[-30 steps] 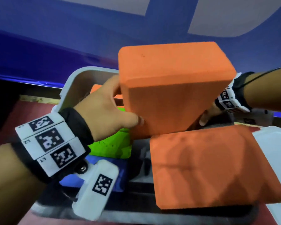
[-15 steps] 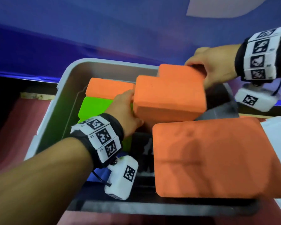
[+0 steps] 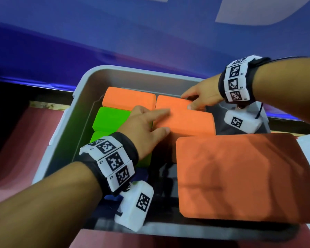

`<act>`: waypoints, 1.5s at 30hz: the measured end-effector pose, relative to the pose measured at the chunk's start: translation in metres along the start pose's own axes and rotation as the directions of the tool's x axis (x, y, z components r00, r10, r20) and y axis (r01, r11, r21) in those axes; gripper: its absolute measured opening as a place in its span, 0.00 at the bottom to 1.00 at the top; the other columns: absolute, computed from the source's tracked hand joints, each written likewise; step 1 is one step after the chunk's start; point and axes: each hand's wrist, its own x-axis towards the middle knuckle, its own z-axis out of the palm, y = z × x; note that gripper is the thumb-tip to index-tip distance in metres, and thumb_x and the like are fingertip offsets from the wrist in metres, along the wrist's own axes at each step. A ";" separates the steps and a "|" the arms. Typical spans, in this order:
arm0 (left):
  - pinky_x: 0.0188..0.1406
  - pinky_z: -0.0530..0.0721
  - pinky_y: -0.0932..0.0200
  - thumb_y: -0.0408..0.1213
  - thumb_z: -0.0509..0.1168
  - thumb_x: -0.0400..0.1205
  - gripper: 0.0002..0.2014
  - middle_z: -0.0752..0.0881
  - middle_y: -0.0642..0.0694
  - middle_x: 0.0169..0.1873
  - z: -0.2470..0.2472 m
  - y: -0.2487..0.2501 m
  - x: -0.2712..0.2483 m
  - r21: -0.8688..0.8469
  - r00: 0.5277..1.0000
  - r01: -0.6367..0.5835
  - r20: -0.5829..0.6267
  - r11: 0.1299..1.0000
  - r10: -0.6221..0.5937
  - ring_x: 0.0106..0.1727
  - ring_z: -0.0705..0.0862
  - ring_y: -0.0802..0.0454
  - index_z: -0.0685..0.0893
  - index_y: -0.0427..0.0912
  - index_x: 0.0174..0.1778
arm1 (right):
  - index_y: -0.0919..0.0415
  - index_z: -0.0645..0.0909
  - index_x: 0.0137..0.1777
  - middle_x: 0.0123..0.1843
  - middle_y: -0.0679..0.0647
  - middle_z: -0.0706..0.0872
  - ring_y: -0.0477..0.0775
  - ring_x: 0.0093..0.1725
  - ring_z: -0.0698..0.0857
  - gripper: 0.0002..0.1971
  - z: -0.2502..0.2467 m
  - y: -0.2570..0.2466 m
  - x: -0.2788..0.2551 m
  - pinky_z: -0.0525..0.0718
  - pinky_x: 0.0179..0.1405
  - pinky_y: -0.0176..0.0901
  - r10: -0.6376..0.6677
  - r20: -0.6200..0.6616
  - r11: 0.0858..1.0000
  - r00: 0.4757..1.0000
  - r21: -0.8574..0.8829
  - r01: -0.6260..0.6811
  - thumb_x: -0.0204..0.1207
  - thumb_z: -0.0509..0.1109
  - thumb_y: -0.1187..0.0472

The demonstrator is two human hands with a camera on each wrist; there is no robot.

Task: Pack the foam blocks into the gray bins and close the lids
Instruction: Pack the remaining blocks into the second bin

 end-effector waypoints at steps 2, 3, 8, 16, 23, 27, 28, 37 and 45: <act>0.63 0.67 0.67 0.45 0.70 0.80 0.19 0.71 0.48 0.52 -0.001 0.000 0.000 0.166 0.994 0.028 0.098 0.986 -0.044 0.61 0.76 0.50 0.83 0.56 0.67 | 0.47 0.64 0.82 0.76 0.46 0.77 0.52 0.73 0.76 0.32 -0.008 0.000 -0.009 0.69 0.73 0.45 0.012 -0.045 0.999 0.999 0.037 -0.010 0.80 0.65 0.40; 0.63 0.66 0.66 0.45 0.68 0.80 0.19 0.69 0.47 0.51 -0.001 0.001 0.000 0.267 0.985 0.041 0.149 0.963 -0.084 0.65 0.74 0.49 0.82 0.52 0.68 | 0.48 0.67 0.80 0.74 0.47 0.78 0.52 0.71 0.77 0.31 -0.013 0.001 -0.017 0.71 0.72 0.45 0.023 -0.095 0.997 0.995 0.077 -0.016 0.79 0.66 0.40; 0.65 0.72 0.57 0.49 0.68 0.78 0.27 0.69 0.45 0.54 -0.005 0.015 0.000 0.341 0.960 0.136 0.186 0.930 -0.209 0.65 0.77 0.41 0.74 0.49 0.74 | 0.44 0.79 0.67 0.60 0.43 0.86 0.48 0.58 0.83 0.23 -0.015 0.023 -0.079 0.77 0.67 0.47 0.043 -0.200 0.973 0.979 0.231 0.005 0.74 0.69 0.39; 0.59 0.76 0.68 0.61 0.72 0.61 0.37 0.76 0.56 0.59 -0.010 0.076 -0.035 0.000 0.892 -0.303 0.352 0.953 0.284 0.56 0.79 0.61 0.78 0.60 0.70 | 0.33 0.75 0.64 0.60 0.33 0.84 0.34 0.61 0.82 0.41 0.069 0.072 -0.192 0.78 0.69 0.47 0.183 -0.074 0.782 0.980 0.616 -0.099 0.49 0.68 0.18; 0.60 0.79 0.52 0.56 0.81 0.51 0.40 0.74 0.54 0.54 0.029 0.063 -0.041 0.290 0.844 -0.319 0.520 0.903 0.131 0.57 0.78 0.48 0.74 0.63 0.60 | 0.32 0.73 0.70 0.59 0.44 0.89 0.55 0.57 0.89 0.43 0.112 0.052 -0.225 0.84 0.64 0.57 0.196 0.113 0.538 0.974 0.818 -0.203 0.51 0.73 0.22; 0.41 0.82 0.56 0.46 0.83 0.55 0.30 0.84 0.53 0.39 0.035 0.032 -0.049 0.326 0.810 -0.131 0.580 0.936 -0.089 0.42 0.84 0.47 0.74 0.53 0.47 | 0.36 0.68 0.74 0.58 0.53 0.88 0.57 0.54 0.88 0.49 0.084 0.001 -0.229 0.85 0.61 0.55 0.266 -0.149 0.396 0.952 0.918 0.033 0.50 0.84 0.37; 0.44 0.84 0.55 0.50 0.80 0.57 0.28 0.86 0.53 0.39 0.036 0.026 -0.052 0.340 0.788 -0.140 0.607 0.930 -0.103 0.44 0.86 0.47 0.77 0.51 0.49 | 0.37 0.67 0.75 0.54 0.53 0.88 0.58 0.50 0.88 0.48 0.078 -0.017 -0.227 0.84 0.55 0.55 0.245 -0.197 0.440 0.949 0.895 0.072 0.53 0.84 0.40; 0.31 0.83 0.55 0.33 0.64 0.80 0.12 0.87 0.37 0.40 -0.019 0.048 -0.018 -0.046 0.863 0.280 0.449 0.959 -0.231 0.35 0.86 0.44 0.78 0.42 0.59 | 0.45 0.73 0.54 0.47 0.43 0.80 0.50 0.48 0.81 0.25 0.093 -0.096 -0.164 0.80 0.54 0.46 0.347 -0.231 0.659 0.909 0.749 -0.062 0.64 0.76 0.35; 0.33 0.85 0.54 0.24 0.67 0.78 0.36 0.87 0.44 0.42 -0.016 0.045 -0.031 -0.203 0.898 0.198 0.430 0.959 -0.094 0.42 0.88 0.37 0.63 0.47 0.81 | 0.55 0.57 0.73 0.64 0.55 0.76 0.58 0.55 0.81 0.47 0.093 -0.115 -0.153 0.80 0.55 0.48 0.507 -0.140 0.637 0.850 0.726 -0.260 0.59 0.77 0.39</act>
